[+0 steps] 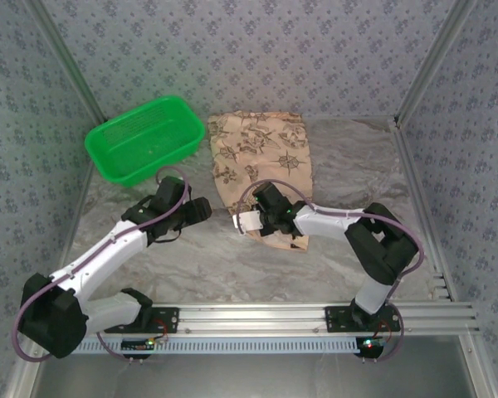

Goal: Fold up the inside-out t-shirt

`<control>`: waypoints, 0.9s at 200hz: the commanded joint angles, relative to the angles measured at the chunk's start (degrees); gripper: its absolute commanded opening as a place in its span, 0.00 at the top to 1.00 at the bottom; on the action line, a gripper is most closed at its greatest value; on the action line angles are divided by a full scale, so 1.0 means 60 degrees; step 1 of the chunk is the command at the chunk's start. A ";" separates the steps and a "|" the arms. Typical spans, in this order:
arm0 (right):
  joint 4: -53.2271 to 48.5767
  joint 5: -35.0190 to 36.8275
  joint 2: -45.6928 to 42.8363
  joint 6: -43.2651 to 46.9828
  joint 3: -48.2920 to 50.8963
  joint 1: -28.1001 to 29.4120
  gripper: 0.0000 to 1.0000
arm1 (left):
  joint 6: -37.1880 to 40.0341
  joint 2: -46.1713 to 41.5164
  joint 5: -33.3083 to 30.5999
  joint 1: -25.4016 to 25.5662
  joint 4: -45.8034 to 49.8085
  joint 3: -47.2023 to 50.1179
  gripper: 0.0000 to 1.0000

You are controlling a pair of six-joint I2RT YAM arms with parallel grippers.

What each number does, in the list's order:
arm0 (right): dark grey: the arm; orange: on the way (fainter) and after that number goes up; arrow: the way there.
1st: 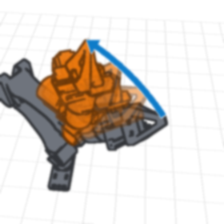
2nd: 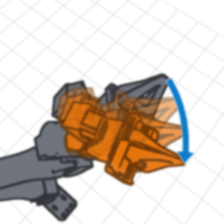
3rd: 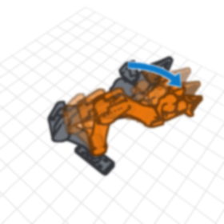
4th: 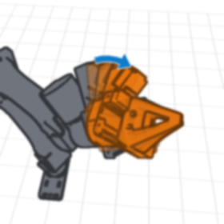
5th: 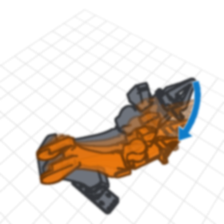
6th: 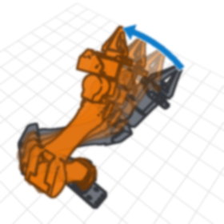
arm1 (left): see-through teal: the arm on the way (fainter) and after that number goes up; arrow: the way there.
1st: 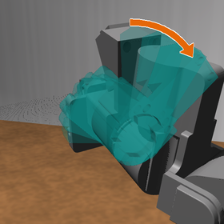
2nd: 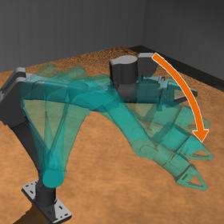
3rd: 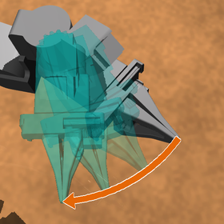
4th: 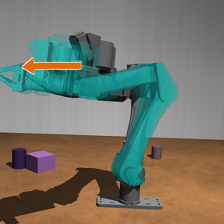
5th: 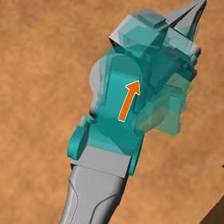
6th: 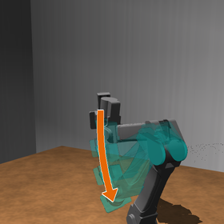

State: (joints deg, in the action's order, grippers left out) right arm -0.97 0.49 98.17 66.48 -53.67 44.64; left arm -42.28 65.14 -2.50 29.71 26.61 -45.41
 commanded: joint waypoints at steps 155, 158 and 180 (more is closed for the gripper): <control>-0.0200 -0.0421 -0.3205 -1.0075 0.0294 0.0195 0.45 | 0.0954 0.1788 0.2732 0.0230 -0.1736 -0.0155 0.25; -0.0323 0.0130 -0.3121 -1.0789 0.0204 0.0045 0.45 | 0.0955 0.1900 0.2743 0.0277 -0.1835 -0.0211 0.25; -0.2864 0.0048 -0.1873 -1.4414 -0.1047 -0.1471 0.56 | 0.0922 0.2884 0.2772 0.0642 -0.2241 -0.0772 0.23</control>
State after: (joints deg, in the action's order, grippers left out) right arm -4.32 -6.35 80.34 9.61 -53.78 42.74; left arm -37.56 77.91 12.49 31.66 18.22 -45.58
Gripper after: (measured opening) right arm 0.458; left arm 0.762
